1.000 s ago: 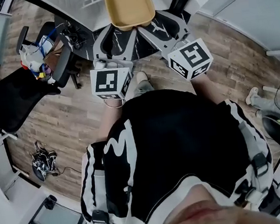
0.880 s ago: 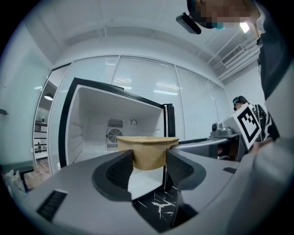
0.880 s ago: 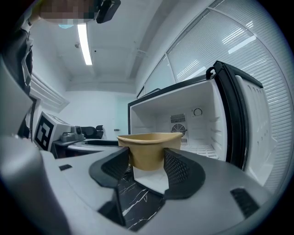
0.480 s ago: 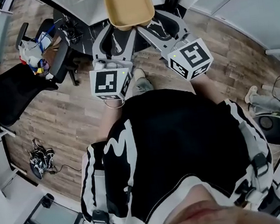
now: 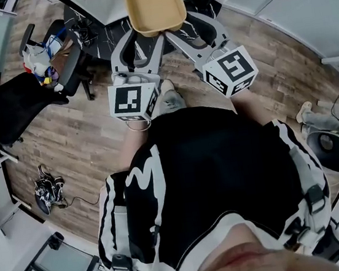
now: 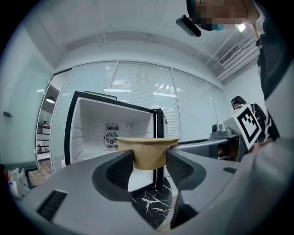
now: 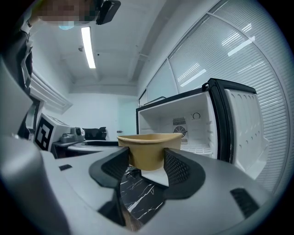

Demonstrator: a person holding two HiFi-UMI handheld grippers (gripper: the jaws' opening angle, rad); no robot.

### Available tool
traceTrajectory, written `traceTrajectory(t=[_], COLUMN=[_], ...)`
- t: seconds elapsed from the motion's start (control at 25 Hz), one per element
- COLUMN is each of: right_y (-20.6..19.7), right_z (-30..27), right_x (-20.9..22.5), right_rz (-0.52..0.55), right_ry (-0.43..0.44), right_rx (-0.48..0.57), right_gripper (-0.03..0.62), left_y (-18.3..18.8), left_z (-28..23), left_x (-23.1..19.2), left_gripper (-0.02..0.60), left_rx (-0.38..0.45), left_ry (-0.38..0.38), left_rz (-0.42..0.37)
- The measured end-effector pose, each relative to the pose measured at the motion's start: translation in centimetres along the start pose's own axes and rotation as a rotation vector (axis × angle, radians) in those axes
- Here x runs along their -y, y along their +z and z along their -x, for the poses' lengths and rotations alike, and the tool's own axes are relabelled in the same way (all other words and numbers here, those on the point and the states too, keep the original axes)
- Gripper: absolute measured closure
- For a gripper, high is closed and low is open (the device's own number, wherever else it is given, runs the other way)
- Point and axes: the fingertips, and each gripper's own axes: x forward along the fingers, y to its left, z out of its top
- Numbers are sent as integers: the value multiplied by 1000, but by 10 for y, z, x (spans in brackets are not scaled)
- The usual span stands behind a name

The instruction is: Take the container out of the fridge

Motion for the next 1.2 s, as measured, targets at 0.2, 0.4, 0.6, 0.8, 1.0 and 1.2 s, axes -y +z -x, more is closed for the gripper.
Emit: traceTrajectory(t=[0.2, 0.4, 0.6, 0.8, 1.0, 1.2], right_y=[1, 3, 4, 3, 0, -5], right_z=[13, 25, 40, 57, 74, 93], right_x=[-6, -14, -21, -31, -42, -53], right_rz=[-2, 4, 11, 11, 12, 6], right_ry=[8, 14, 20, 32, 45, 51], right_rx=[8, 16, 19, 20, 10, 4], right_gripper=[350, 350, 350, 350, 350, 350], left_y=[2, 6, 6, 9, 6, 6], left_z=[9, 19, 30, 44, 59, 74], left_x=[11, 21, 34, 49, 64, 81], left_gripper=[353, 353, 353, 353, 353, 353], left_rx=[2, 8, 11, 25, 18, 24], left_ry=[9, 19, 20, 31, 35, 41], left_rz=[-1, -7, -9, -10, -13, -16])
